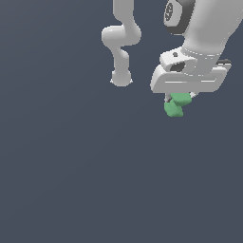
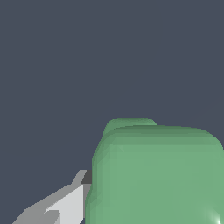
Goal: Pick up the object and move it to a goal position.
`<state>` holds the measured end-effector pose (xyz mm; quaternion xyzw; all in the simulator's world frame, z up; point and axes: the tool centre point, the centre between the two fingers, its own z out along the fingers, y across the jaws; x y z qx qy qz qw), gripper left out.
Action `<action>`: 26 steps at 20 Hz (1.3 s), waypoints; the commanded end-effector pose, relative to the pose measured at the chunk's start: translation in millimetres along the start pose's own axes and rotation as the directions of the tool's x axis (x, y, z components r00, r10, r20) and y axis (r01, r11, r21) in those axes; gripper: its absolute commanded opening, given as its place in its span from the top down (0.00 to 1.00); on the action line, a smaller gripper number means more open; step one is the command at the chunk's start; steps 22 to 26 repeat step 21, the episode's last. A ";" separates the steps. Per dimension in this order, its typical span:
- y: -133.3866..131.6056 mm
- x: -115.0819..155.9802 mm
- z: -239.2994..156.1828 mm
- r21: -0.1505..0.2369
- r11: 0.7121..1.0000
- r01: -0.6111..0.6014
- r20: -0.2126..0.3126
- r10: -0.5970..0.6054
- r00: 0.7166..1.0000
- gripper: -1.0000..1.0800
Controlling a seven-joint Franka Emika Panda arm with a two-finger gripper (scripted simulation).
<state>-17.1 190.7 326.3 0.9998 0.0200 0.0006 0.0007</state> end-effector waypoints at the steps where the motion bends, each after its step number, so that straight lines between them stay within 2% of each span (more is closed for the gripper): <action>1: -12.6 -4.5 -24.7 0.000 1.000 -0.001 0.001 0.001 1.000 1.00; 6: -31.5 -9.3 -61.2 0.000 1.000 -0.001 0.001 0.001 1.000 1.00; 12: -44.8 -11.6 -86.0 0.001 1.000 -0.001 0.001 0.001 1.000 1.00; 26: -47.4 -10.9 -90.9 0.002 1.000 -0.001 0.001 0.001 1.000 1.00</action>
